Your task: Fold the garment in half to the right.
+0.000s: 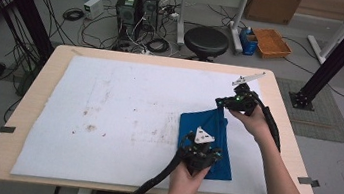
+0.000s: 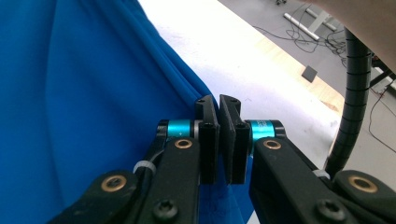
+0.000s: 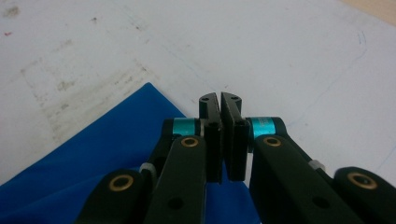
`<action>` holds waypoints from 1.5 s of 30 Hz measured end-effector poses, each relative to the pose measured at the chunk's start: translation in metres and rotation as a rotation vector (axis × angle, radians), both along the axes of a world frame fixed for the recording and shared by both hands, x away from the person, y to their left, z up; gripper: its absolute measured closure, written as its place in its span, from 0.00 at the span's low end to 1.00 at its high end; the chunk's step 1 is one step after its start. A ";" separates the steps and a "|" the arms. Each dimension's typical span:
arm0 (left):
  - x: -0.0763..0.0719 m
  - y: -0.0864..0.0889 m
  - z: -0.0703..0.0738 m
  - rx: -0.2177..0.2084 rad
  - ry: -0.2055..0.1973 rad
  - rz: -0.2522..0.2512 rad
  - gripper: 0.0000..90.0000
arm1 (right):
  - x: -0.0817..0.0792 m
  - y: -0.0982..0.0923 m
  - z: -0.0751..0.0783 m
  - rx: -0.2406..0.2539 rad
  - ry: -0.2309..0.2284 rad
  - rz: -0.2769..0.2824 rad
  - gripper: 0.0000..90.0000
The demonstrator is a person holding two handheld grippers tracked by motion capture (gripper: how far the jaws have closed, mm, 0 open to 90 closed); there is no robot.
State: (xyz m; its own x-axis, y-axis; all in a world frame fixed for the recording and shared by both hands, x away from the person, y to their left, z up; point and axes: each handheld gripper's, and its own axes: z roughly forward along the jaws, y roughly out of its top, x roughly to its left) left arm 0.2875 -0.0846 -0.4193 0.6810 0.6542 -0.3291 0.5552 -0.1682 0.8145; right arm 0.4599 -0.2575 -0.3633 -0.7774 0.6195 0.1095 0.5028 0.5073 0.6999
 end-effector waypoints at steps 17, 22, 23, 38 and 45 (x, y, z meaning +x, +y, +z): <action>-0.002 0.006 0.013 -0.115 -0.099 -0.078 0.57 | -0.007 -0.022 0.004 -0.066 -0.039 -0.105 0.64; -0.002 0.052 0.031 -0.102 -0.161 -0.021 0.54 | -0.041 -0.035 0.016 0.001 -0.110 -0.181 0.60; -0.001 0.061 0.033 -0.097 -0.166 -0.009 0.54 | -0.051 -0.038 0.016 0.003 -0.115 -0.204 0.59; -0.006 0.185 0.030 -0.051 -0.207 0.201 0.52 | -0.193 -0.058 -0.049 0.126 0.031 -0.285 0.64; -0.007 0.196 0.029 -0.059 -0.213 0.214 0.52 | -0.205 -0.065 -0.071 0.181 0.112 -0.312 0.69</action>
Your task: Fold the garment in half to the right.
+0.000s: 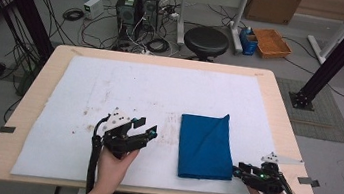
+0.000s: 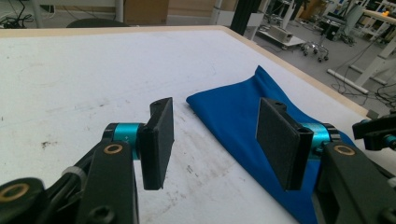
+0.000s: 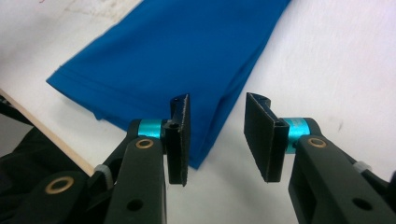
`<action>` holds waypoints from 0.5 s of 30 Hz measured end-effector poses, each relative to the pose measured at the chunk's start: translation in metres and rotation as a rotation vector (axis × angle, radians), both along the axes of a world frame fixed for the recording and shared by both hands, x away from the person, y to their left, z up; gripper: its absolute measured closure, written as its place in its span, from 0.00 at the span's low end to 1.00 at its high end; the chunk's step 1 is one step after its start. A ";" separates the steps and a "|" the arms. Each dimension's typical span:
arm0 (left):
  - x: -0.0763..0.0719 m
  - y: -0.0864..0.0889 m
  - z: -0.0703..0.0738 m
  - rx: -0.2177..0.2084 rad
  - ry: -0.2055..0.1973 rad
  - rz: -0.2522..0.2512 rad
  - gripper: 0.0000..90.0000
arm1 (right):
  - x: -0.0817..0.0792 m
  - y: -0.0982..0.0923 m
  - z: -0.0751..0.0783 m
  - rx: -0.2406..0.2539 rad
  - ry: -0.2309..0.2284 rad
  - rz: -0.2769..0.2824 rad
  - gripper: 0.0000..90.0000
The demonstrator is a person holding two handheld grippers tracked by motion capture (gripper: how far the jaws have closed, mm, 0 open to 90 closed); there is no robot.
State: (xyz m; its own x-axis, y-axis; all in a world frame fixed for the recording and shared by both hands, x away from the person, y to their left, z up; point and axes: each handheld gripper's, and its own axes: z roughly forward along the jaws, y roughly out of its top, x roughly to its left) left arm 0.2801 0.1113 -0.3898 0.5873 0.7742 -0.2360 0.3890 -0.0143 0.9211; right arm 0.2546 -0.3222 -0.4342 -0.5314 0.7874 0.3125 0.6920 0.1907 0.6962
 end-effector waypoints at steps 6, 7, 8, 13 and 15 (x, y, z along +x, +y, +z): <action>0.000 -0.001 -0.001 0.010 0.006 -0.005 0.52 | 0.002 0.010 -0.005 -0.027 0.019 0.052 0.91; 0.000 -0.001 -0.002 0.013 0.008 -0.005 0.52 | 0.001 0.011 -0.005 -0.035 0.016 0.059 0.95; 0.001 -0.001 -0.002 0.013 0.009 -0.006 0.52 | 0.000 0.011 -0.005 -0.040 0.010 0.063 0.97; 0.001 -0.001 -0.003 0.012 0.018 -0.002 0.52 | -0.006 0.005 -0.004 -0.047 0.013 0.050 0.97; 0.001 -0.001 -0.003 0.015 0.020 -0.007 0.52 | -0.007 0.003 -0.004 -0.047 0.019 0.047 0.97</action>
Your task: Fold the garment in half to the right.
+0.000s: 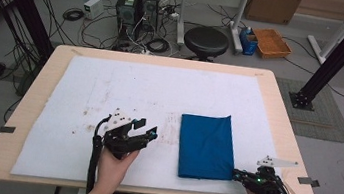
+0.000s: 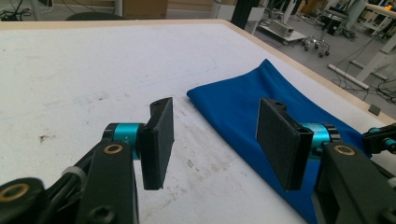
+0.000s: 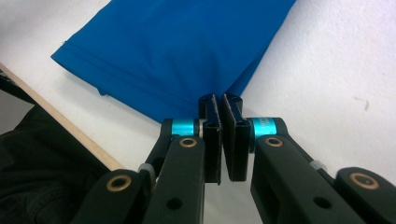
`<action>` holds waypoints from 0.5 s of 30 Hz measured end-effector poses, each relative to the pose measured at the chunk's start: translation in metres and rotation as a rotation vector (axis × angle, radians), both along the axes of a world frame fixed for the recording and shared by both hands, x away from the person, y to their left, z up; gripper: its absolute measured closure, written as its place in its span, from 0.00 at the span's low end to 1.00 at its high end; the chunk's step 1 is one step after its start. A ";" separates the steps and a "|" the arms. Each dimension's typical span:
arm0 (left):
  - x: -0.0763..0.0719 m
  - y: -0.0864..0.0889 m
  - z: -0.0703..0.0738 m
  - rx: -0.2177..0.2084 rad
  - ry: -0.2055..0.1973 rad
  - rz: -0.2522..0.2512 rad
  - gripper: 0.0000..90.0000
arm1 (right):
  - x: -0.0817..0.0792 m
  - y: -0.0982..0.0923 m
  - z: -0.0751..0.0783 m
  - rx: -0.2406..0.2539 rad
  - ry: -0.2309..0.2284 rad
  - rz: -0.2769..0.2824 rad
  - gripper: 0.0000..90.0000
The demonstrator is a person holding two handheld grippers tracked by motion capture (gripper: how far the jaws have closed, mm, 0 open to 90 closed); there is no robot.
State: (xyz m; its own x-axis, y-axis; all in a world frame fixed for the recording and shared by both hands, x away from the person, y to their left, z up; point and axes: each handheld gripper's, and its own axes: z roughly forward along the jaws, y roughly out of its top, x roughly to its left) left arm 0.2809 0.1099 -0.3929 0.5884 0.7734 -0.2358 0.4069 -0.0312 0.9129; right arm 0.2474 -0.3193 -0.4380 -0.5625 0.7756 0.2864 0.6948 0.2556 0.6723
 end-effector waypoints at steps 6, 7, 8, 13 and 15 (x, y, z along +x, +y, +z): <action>0.000 -0.002 0.000 0.003 0.001 -0.007 0.52 | 0.000 -0.002 0.000 -0.025 0.001 0.002 0.89; 0.000 -0.002 0.000 0.004 0.000 -0.009 0.52 | 0.000 -0.002 0.002 -0.020 -0.003 -0.005 0.87; 0.000 -0.002 0.000 0.007 0.000 -0.010 0.52 | 0.002 -0.003 0.006 -0.017 -0.018 -0.009 0.86; 0.004 -0.003 -0.001 0.009 0.009 -0.010 0.51 | 0.031 -0.005 0.034 -0.025 -0.106 -0.070 0.80; 0.005 -0.004 -0.002 0.014 0.014 -0.010 0.51 | 0.052 -0.004 0.043 -0.012 -0.127 -0.090 0.80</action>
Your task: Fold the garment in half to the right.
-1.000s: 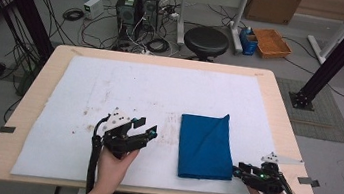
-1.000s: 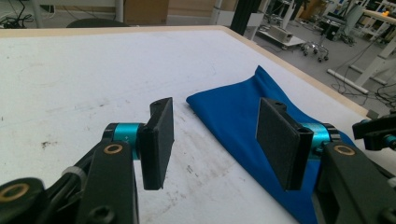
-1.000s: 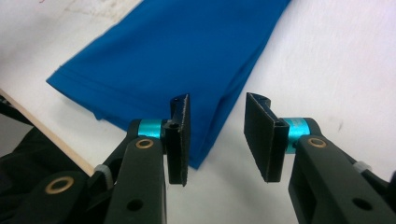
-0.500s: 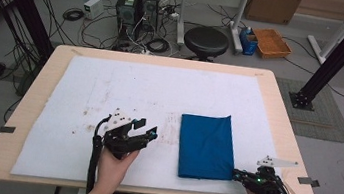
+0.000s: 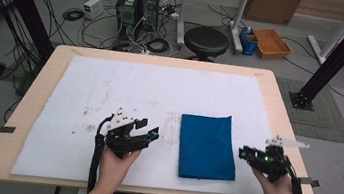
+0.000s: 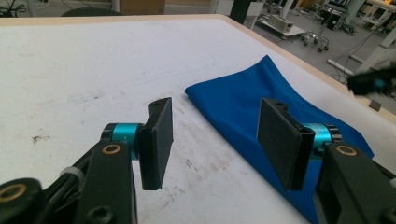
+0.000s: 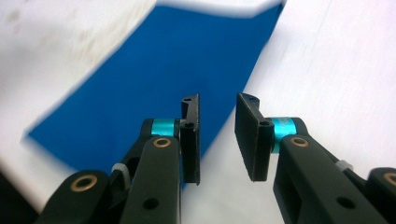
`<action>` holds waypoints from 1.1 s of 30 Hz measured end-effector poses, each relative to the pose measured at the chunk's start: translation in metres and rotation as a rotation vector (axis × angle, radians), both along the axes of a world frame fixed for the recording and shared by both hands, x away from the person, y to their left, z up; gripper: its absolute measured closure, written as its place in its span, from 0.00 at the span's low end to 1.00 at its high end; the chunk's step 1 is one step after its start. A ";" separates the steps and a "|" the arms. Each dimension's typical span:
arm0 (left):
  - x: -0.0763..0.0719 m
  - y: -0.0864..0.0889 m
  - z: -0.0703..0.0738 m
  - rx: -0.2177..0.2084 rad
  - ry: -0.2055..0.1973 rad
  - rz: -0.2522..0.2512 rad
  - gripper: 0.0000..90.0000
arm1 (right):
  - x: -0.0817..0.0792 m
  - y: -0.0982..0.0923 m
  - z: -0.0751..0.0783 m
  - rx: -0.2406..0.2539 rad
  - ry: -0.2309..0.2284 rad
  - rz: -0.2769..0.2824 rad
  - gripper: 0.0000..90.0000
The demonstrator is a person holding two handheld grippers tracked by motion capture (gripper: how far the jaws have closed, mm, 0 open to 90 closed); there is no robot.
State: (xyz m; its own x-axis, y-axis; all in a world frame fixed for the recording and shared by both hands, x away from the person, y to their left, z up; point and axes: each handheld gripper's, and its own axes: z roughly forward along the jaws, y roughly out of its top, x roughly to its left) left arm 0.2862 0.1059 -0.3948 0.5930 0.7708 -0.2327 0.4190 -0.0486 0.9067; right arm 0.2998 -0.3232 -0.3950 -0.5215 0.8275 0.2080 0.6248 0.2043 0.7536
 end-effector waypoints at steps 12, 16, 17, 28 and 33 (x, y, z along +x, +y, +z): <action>0.004 -0.002 -0.008 0.020 0.030 -0.010 0.51 | 0.092 0.021 -0.012 0.019 0.057 -0.089 0.79; 0.004 -0.004 -0.010 0.027 0.036 -0.019 0.50 | 0.101 0.028 -0.026 -0.017 0.074 -0.090 0.93; 0.004 -0.005 -0.010 0.027 0.038 -0.020 0.50 | 0.101 0.029 -0.028 -0.026 0.071 -0.080 0.99; 0.007 -0.008 -0.012 0.036 0.045 -0.019 0.50 | 0.098 0.023 -0.033 -0.085 0.057 -0.117 1.00; 0.006 -0.011 -0.012 0.043 0.044 -0.023 0.50 | 0.098 0.020 -0.034 -0.088 0.052 -0.127 0.90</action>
State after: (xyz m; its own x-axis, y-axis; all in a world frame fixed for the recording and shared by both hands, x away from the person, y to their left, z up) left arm 0.2927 0.0948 -0.4070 0.6003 0.7671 -0.2265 0.4571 -0.0967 0.8841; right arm 0.3982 -0.3035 -0.4291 -0.4020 0.9023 0.1558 0.6873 0.1849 0.7025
